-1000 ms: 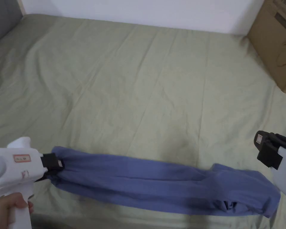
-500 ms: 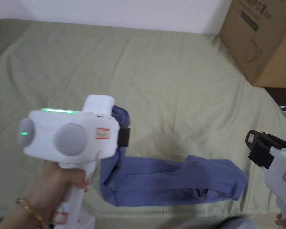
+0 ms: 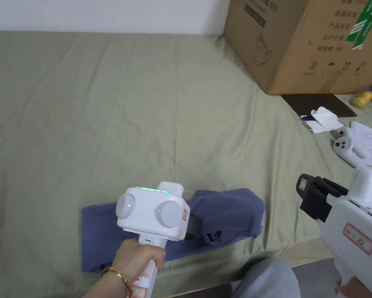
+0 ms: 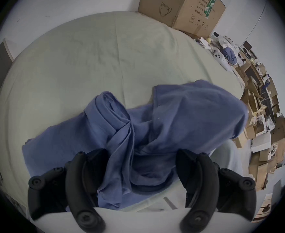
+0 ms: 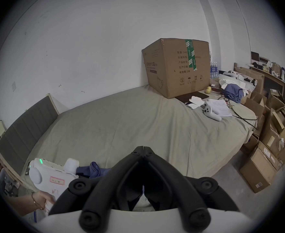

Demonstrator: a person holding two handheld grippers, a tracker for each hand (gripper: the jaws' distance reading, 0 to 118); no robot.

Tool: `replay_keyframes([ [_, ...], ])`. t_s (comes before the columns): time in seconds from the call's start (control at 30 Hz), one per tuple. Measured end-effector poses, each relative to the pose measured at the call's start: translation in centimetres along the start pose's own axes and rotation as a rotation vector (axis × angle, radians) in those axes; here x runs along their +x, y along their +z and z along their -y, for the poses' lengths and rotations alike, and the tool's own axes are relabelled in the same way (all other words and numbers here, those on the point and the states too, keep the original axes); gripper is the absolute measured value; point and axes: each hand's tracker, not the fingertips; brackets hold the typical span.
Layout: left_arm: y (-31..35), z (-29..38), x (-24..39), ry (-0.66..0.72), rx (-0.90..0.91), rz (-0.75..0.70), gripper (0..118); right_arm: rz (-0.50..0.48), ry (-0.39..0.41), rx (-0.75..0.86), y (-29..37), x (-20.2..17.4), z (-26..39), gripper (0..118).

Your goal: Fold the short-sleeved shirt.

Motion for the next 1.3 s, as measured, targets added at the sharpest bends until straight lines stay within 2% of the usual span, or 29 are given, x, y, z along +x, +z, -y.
replay_keyframes([
  [0.1,3.9,-0.5,-2.2,0.128,0.143,0.141,85,-0.019,-0.044,0.008,0.3,0.1,-0.1,0],
  [0.17,6.6,-0.7,-3.6,0.192,0.26,0.105,77,-0.023,-0.039,0.017,0.4,-0.2,-0.3,0],
  [0.2,8.0,-0.9,-4.5,0.207,0.324,0.075,68,-0.024,-0.029,0.023,0.4,-0.5,-0.4,0],
  [0.3,10.5,-0.5,-6.3,0.211,0.43,-0.018,9,-0.044,-0.002,0.038,0.6,-1.4,-0.8,0],
  [0.33,10.6,-0.4,-6.6,0.203,0.438,-0.036,2,-0.052,0.006,0.04,0.7,-1.6,-1.0,0],
  [0.4,9.9,0.0,-7.1,0.205,0.407,-0.033,1,-0.062,0.024,0.043,0.8,-2.2,-1.1,0],
  [0.47,7.9,0.5,-7.0,0.207,0.293,-0.009,0,-0.065,0.043,0.047,0.9,-2.7,-1.2,0],
  [0.7,0.6,3.5,-3.2,0.155,0.069,0.036,0,-0.057,0.085,0.044,1.6,-3.3,-1.4,0],
  [0.83,1.0,4.6,-0.8,0.104,0.102,0.105,0,-0.022,0.137,0.035,1.8,-3.2,-1.0,0],
  [0.97,-0.4,4.8,1.3,0.034,0.011,0.208,0,-0.033,0.14,0.01,1.7,-3.5,-0.5,0],
  [1.03,-0.3,4.8,1.6,0.045,0.003,0.23,0,-0.031,0.14,0.012,1.8,-3.9,-0.4,0],
  [1.1,1.8,4.7,1.1,0.079,0.087,0.277,0,-0.037,0.144,0.021,2.0,-4.1,-0.6,0],
  [1.13,3.2,4.3,0.6,0.092,0.134,0.297,5,-0.035,0.148,0.028,2.1,-4.3,-0.7,0],
  [1.17,4.6,4.0,0.0,0.101,0.184,0.304,20,-0.034,0.155,0.034,2.1,-4.5,-0.8,0],
  [1.2,6.1,3.7,-0.7,0.112,0.253,0.316,51,-0.035,0.16,0.04,2.0,-4.6,-0.9,0],
  [1.23,7.8,3.3,-1.7,0.131,0.317,0.308,91,-0.037,0.163,0.044,1.9,-4.8,-1.0,0],
  [1.27,8.9,2.8,-2.8,0.154,0.365,0.303,108,-0.039,0.165,0.049,1.8,-4.9,-1.1,0],
  [1.3,10.4,2.7,-4.1,0.188,0.422,0.295,111,-0.042,0.165,0.057,1.8,-5.1,-1.2,0],
])
